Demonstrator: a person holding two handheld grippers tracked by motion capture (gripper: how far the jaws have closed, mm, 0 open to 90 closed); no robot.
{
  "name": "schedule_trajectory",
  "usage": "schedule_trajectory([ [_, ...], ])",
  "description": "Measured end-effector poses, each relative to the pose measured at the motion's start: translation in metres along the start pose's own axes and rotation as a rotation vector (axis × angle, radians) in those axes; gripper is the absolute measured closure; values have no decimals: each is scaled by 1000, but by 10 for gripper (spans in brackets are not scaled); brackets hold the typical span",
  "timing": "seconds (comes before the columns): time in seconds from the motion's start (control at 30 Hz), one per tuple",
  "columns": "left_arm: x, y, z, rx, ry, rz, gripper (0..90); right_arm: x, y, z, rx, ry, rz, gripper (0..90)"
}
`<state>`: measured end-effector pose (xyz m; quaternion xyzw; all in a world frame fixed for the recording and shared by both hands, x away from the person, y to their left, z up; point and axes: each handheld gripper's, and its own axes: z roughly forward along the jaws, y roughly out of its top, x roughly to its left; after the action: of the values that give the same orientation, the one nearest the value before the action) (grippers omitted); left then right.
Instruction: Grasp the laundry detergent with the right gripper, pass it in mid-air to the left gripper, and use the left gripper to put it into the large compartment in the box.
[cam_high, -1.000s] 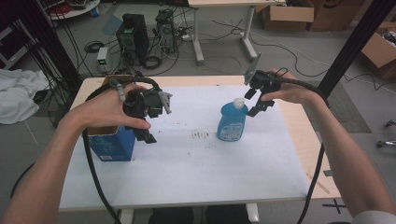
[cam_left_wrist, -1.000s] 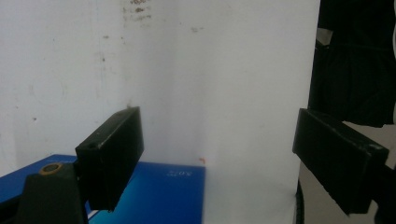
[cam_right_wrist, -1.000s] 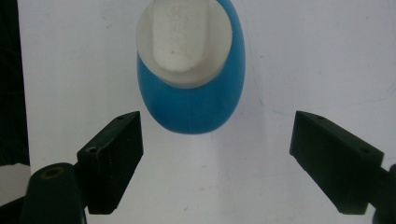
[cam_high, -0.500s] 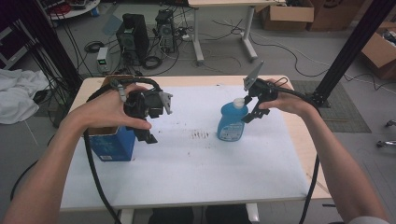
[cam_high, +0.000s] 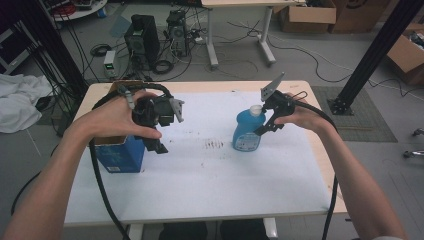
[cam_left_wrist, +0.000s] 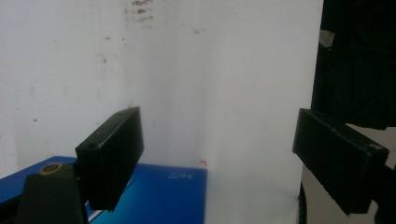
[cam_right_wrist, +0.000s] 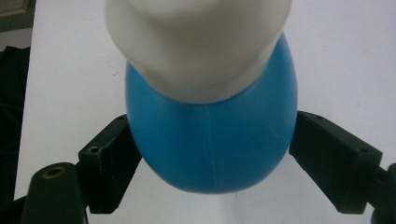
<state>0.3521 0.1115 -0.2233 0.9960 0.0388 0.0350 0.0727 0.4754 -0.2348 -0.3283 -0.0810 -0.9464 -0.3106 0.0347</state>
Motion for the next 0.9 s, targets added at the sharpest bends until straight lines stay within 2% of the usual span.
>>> schedule_trajectory([
  [0.13,0,0,0,-1,-1,3,171,-2,-4,6,-7,-11,15,187],
  [0.3,0,-1,0,-3,3,-2,171,-3,-10,9,-65,2,22,193],
  [0.43,0,-1,0,-1,0,0,171,-3,-13,14,-70,-1,30,193],
  [0.6,0,-1,0,3,4,-2,171,-4,-16,17,-108,10,43,193],
  [0.9,0,-1,1,-4,8,-3,171,-5,-20,22,-119,1,58,252],
])
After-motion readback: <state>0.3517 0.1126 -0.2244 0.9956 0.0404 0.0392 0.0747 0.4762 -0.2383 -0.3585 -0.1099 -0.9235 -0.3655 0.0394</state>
